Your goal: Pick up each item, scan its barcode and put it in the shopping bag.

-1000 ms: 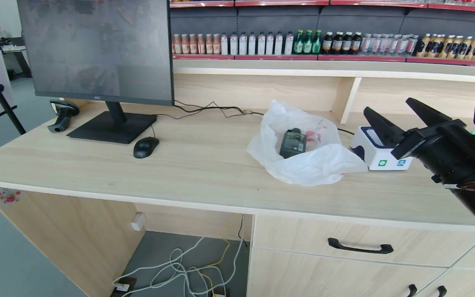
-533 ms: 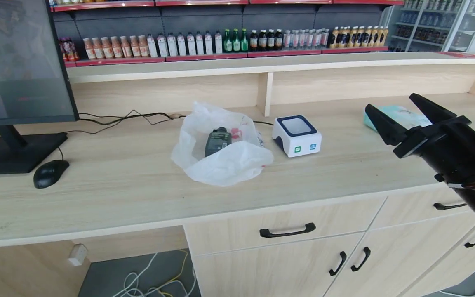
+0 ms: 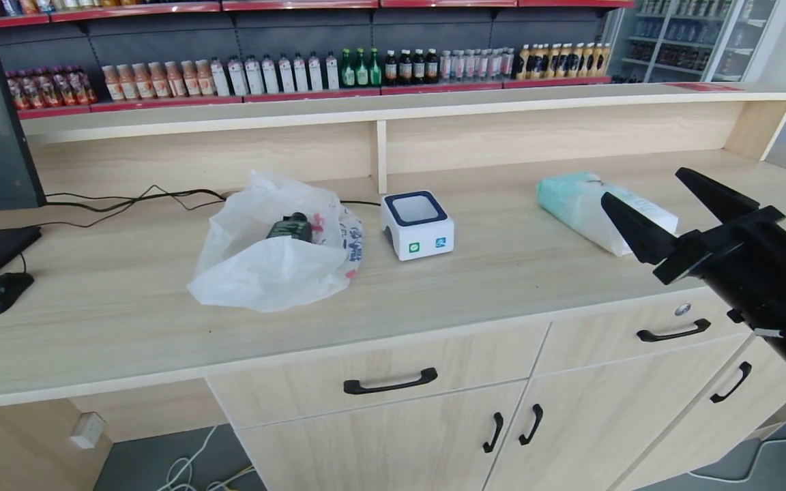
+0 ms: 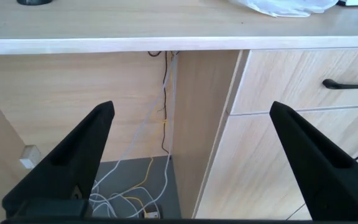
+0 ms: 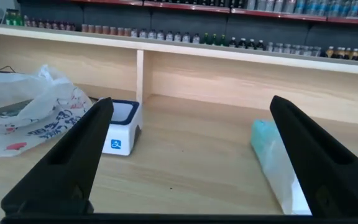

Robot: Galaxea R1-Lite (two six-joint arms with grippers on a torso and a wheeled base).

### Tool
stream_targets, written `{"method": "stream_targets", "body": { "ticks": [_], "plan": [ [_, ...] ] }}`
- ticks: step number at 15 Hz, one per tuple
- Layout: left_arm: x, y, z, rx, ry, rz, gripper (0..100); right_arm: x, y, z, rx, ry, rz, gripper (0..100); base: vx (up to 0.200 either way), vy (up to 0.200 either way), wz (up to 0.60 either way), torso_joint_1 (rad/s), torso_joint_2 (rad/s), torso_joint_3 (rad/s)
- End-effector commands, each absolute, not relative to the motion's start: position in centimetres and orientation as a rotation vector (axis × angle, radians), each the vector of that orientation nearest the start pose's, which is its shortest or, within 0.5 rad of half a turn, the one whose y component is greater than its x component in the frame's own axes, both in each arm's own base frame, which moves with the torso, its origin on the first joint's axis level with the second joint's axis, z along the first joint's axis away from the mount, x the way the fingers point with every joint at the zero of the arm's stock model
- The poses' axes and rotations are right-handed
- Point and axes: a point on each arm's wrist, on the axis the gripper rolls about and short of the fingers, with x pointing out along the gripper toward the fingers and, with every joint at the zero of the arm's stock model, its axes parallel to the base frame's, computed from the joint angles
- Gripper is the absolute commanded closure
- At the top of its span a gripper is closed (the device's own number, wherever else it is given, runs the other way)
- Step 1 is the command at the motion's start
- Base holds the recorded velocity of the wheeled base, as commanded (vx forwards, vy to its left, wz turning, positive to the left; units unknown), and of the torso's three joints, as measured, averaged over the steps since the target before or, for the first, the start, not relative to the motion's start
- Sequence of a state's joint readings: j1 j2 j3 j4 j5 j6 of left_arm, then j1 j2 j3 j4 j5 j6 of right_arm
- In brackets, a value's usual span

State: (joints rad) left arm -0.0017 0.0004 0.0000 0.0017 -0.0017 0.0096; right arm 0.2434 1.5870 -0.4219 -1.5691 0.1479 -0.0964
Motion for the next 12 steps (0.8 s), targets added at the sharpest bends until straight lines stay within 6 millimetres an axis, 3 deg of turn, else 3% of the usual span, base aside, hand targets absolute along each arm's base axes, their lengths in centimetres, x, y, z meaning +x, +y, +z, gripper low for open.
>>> {"method": "stream_targets", "body": {
  "ticks": [1,4,11,12],
  "plan": [
    [-2.28,0.00,7.53,0.009,0.002,-0.003,0,22.29,5.89,20.52,-0.077,-0.407,0.368,0,0.000,-0.200,0.00,-0.007,0.00,0.002],
    [-2.28,0.00,7.53,0.009,0.002,-0.003,0,22.16,5.82,20.41,-0.078,-0.403,0.367,0,0.000,-0.200,0.00,0.002,0.00,0.002],
    [-2.28,0.00,7.53,0.003,0.002,-0.003,0,22.09,5.87,20.38,-0.077,-0.401,0.369,0,0.000,-0.200,0.60,0.003,0.00,0.002],
    [-2.28,0.00,7.53,0.003,0.002,-0.003,0,22.07,5.87,20.34,-0.077,-0.400,0.369,0,0.000,-0.200,0.00,-0.002,0.00,0.002]
  ]
}}
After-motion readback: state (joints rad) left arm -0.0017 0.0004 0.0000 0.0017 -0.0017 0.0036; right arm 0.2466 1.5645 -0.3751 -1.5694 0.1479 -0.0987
